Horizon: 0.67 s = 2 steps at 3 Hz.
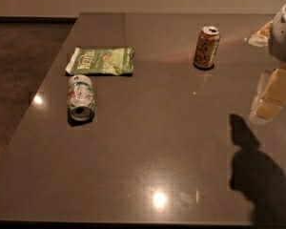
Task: Knock orange can over
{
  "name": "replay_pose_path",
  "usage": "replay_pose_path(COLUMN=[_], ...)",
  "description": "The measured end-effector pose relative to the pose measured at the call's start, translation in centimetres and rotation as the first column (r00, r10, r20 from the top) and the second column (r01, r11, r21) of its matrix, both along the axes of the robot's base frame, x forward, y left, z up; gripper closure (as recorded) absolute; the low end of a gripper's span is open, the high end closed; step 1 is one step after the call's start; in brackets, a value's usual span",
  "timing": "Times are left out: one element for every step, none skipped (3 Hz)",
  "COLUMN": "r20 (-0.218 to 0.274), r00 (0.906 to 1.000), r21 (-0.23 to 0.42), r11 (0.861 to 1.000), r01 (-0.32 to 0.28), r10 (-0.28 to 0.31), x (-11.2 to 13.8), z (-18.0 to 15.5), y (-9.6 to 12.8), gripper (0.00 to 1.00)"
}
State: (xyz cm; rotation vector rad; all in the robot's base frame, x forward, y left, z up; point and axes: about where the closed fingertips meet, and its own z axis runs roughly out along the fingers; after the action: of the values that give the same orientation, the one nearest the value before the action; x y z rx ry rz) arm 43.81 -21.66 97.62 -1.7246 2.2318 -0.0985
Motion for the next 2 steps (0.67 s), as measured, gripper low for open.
replay_pose_path(r20=[0.0, 0.001], r00=[1.0, 0.9994], r21=[0.0, -0.003], r11=[1.0, 0.999], r01=[0.0, 0.035], r10=[0.0, -0.035], x=[0.0, 0.79], z=[0.0, 0.01], y=[0.0, -0.05], gripper=[0.0, 0.0])
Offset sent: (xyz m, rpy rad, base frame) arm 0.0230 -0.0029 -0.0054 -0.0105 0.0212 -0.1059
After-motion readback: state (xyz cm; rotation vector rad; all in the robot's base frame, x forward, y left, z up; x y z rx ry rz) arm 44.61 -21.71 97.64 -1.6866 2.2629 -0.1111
